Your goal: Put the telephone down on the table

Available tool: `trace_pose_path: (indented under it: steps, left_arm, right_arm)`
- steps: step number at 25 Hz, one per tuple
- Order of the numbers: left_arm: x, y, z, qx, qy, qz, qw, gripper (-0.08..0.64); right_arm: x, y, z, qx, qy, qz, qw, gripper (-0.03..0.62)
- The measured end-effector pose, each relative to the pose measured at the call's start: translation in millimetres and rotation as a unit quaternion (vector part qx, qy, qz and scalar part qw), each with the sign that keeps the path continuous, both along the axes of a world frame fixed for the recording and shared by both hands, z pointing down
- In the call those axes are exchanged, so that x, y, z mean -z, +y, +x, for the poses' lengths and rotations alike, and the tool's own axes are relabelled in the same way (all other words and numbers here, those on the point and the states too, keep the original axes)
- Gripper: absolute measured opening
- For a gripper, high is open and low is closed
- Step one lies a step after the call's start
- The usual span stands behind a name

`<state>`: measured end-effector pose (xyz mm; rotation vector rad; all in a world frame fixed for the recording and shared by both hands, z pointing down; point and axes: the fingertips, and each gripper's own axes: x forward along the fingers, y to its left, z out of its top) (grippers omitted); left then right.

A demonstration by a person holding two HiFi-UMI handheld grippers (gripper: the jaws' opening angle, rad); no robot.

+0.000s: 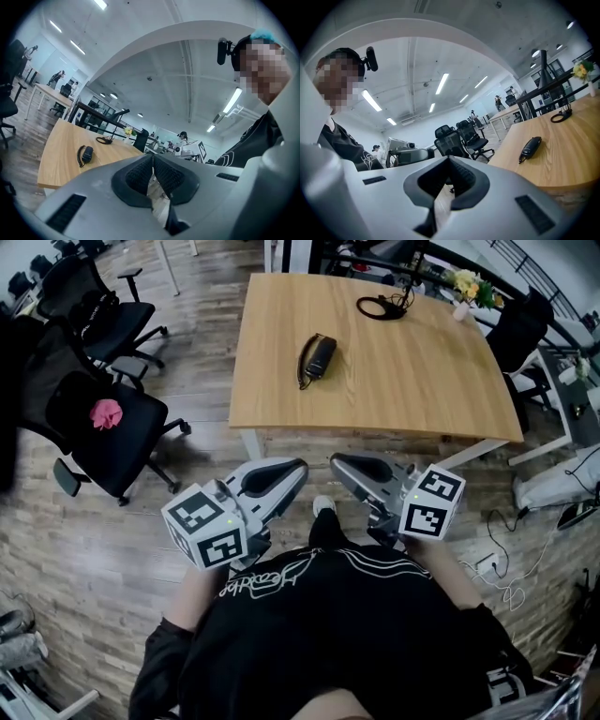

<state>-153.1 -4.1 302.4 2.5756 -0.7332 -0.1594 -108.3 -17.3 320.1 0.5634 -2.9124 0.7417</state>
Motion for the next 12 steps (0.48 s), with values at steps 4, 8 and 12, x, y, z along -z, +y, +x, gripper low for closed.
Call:
trace_pose_path:
  steps: [4, 8, 12]
  left_arm:
    - [-3, 2, 2, 0.0, -0.005, -0.004, 1.0, 0.015]
    - [-7, 6, 8, -0.007, -0.004, -0.008, 0.9999, 0.015]
    - [-9, 8, 9, -0.012, -0.004, -0.008, 0.9999, 0.015]
  right_arm:
    - [-1, 4, 2, -0.005, 0.001, -0.001, 1.0, 0.038]
    - [-5, 8, 9, -0.014, 0.001, -0.002, 1.0, 0.038]
    - [-4, 13, 12, -0.02, 0.002, -0.002, 1.0, 0.038]
